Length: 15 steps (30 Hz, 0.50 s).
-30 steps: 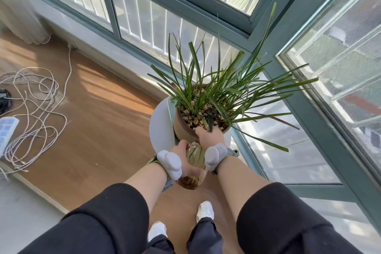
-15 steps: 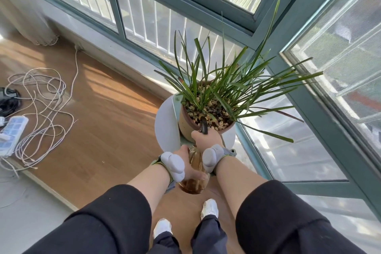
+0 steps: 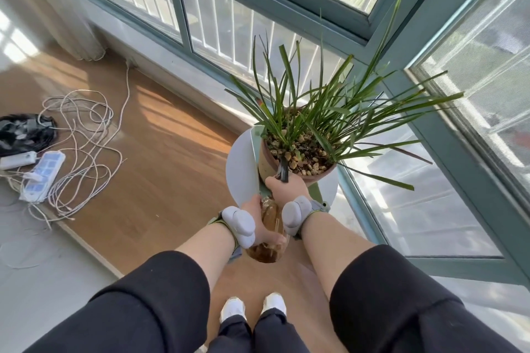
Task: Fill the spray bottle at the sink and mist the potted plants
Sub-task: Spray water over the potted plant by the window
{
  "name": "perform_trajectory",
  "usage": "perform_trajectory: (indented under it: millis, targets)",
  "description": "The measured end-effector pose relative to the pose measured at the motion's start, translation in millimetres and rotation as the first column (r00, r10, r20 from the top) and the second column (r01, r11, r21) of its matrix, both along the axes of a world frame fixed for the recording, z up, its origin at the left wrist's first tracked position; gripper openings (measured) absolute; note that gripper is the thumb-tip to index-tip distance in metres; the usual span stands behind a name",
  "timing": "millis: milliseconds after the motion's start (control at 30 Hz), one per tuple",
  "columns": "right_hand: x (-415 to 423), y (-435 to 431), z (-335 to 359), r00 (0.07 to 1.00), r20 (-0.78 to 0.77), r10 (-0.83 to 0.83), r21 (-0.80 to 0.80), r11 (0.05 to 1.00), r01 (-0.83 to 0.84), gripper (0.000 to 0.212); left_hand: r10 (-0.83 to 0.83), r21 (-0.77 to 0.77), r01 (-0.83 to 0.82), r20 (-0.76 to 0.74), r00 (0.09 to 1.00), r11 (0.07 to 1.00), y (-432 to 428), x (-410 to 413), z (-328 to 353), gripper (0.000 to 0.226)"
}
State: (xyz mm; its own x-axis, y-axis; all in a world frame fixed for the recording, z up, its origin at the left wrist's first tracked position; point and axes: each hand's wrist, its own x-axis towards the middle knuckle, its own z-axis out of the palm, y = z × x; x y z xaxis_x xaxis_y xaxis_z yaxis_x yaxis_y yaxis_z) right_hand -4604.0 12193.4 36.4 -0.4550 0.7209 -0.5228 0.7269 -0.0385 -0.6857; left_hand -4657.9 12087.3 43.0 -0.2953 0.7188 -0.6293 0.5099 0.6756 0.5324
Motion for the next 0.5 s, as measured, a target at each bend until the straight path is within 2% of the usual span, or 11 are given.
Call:
perform_trajectory:
  millis: [100,267,500]
  targets:
    - [9,1,-4,1.000,-0.026,-0.013,-0.025,1.000,0.013,0.030,-0.033,-0.036,0.034,0.013,0.999,0.999,0,0,-1,0.100]
    - [32,10,-6,0.992,-0.008,-0.126,-0.015,0.992,0.126,0.026,-0.093,-0.087,0.093,0.004,0.996,0.992,13,18,1,0.087]
    - [54,32,-10,0.993,-0.035,-0.112,-0.092,0.990,0.109,0.030,-0.157,-0.143,0.152,-0.026,0.987,0.978,35,35,8,0.089]
